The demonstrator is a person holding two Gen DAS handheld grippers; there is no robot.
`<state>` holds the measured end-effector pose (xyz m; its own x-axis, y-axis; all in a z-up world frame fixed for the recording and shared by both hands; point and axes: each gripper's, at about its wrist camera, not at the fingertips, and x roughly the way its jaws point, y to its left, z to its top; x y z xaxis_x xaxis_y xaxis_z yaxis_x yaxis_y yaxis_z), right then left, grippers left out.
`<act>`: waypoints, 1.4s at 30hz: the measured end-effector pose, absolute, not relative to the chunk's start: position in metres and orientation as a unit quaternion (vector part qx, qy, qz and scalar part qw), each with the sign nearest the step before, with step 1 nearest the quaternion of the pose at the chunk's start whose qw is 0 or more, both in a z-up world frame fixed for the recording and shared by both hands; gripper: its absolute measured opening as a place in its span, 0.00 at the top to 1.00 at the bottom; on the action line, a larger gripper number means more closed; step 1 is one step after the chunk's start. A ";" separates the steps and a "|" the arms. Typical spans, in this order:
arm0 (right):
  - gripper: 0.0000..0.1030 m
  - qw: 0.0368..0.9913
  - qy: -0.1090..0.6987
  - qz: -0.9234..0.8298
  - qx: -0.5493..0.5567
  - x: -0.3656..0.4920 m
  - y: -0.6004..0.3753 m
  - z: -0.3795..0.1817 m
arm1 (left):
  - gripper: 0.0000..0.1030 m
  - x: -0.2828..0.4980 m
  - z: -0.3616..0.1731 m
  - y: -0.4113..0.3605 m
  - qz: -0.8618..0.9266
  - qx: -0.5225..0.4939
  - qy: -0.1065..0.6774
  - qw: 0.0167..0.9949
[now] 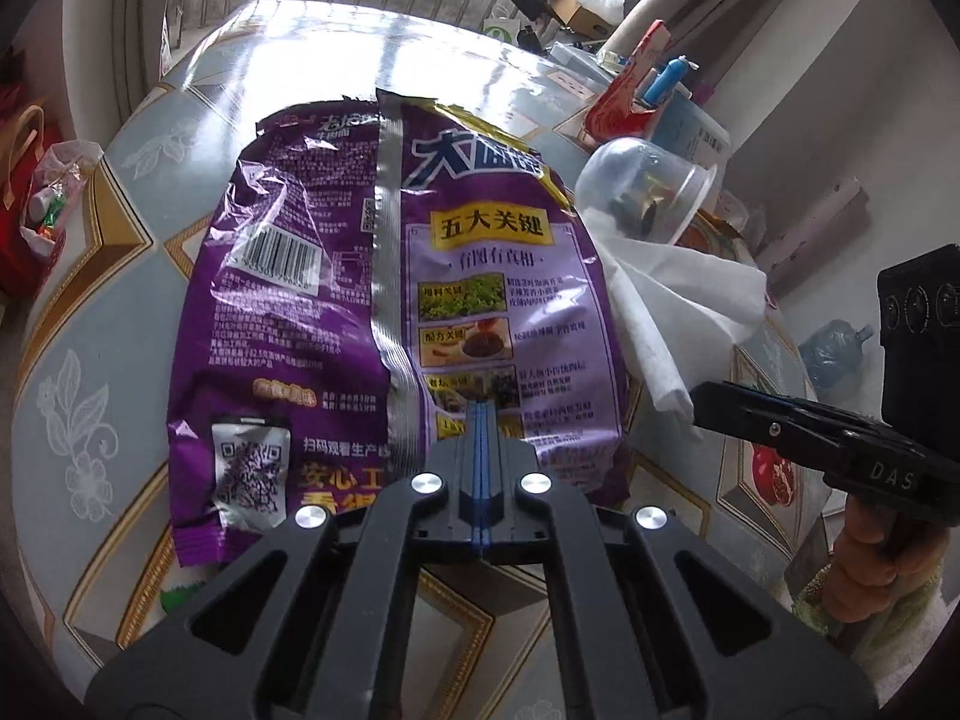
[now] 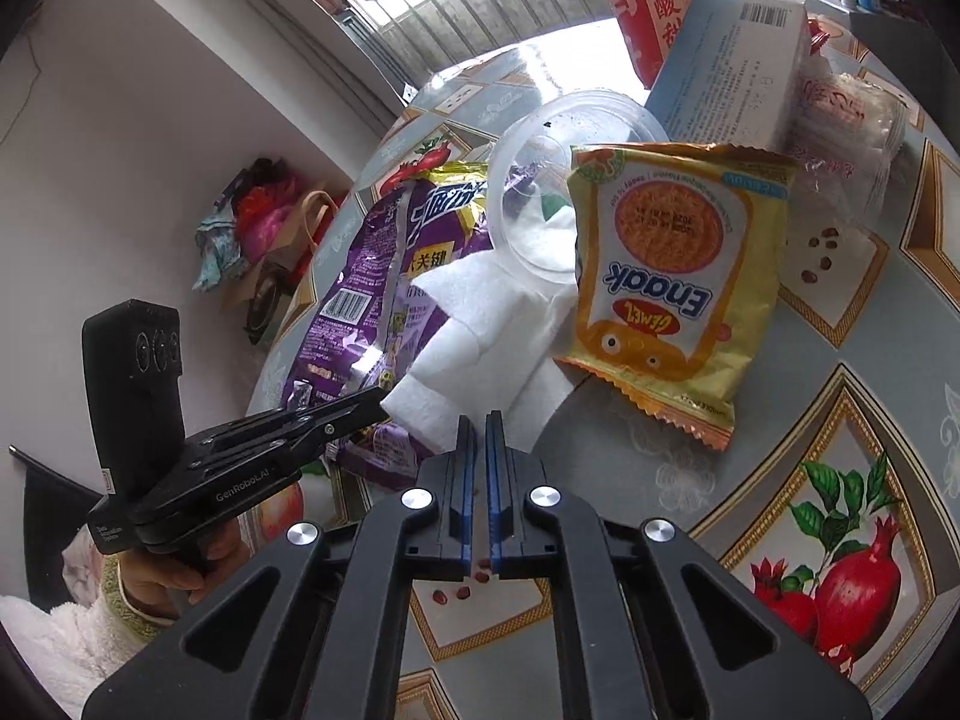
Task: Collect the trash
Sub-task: 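Grasp the purple snack bag with the left tool while the right tool grasps the white tissue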
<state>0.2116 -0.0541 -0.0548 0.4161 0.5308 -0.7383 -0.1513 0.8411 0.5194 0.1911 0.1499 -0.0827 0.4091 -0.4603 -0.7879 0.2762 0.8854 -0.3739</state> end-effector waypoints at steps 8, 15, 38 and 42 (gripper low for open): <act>0.96 0.824 0.489 0.204 0.202 0.185 -0.077 -0.050 | 1.00 0.158 -0.081 0.147 -0.235 -0.091 0.499 0.829; 0.95 0.841 0.460 0.199 0.203 0.190 -0.084 -0.032 | 1.00 0.147 -0.080 0.149 -0.228 -0.105 0.509 0.823; 0.97 0.833 0.478 0.207 0.187 0.232 -0.045 -0.037 | 1.00 0.144 -0.077 0.162 -0.188 -0.086 0.488 0.848; 0.97 0.837 0.462 0.231 0.182 0.208 -0.053 -0.021 | 1.00 0.143 -0.078 0.160 -0.191 -0.086 0.489 0.847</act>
